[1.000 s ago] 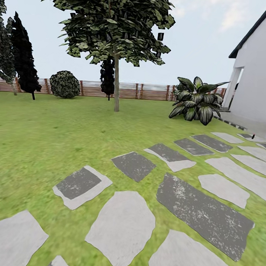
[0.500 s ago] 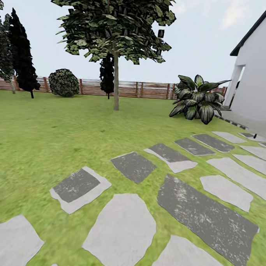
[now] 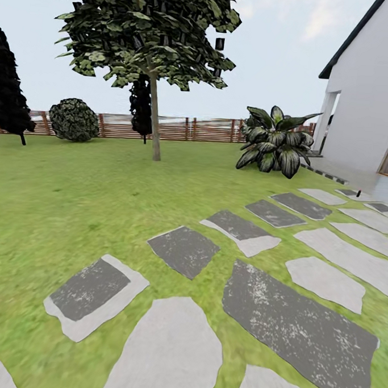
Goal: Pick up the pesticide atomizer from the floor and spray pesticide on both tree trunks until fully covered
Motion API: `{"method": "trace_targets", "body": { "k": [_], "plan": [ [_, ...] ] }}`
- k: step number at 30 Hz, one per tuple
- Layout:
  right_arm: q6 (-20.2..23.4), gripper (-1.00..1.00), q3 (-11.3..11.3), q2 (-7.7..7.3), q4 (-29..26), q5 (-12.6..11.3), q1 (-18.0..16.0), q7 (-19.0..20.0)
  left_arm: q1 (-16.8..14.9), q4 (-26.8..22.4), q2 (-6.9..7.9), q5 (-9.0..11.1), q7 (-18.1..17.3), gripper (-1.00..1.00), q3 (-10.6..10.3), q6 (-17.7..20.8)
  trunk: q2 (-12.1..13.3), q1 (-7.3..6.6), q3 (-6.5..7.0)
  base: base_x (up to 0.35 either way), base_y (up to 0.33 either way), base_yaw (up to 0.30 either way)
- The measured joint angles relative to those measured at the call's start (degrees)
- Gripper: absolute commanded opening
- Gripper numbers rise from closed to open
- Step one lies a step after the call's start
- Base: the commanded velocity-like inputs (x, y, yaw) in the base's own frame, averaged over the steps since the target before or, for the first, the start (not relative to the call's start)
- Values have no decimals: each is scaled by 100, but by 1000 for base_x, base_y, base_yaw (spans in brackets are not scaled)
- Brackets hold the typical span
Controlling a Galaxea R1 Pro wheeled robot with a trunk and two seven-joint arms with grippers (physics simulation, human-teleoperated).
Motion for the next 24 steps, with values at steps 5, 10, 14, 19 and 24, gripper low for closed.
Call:
{"method": "trace_targets", "body": {
  "k": [5,10,14,19,24],
  "plan": [
    [0,100,0,-1,-1,0,1,0,0,87,-3,0,0,100,-11,0,-1,-5,0,700,149,-245],
    [1,100,0,-1,-1,0,1,0,0,136,-5,-2,2,100,-16,0,-2,-6,0,700,187,-291],
    [1,100,0,0,-1,0,1,0,0,141,-5,0,6,100,-16,0,-1,-5,0,700,202,-298],
    [1,100,3,1,-1,1,0,0,0,147,-3,3,8,100,-14,0,-2,-17,0,700,205,-299],
    [1,100,0,0,-1,0,2,0,-1,146,-5,0,5,100,-16,0,0,17,0,700,206,-300]
  ]
}}
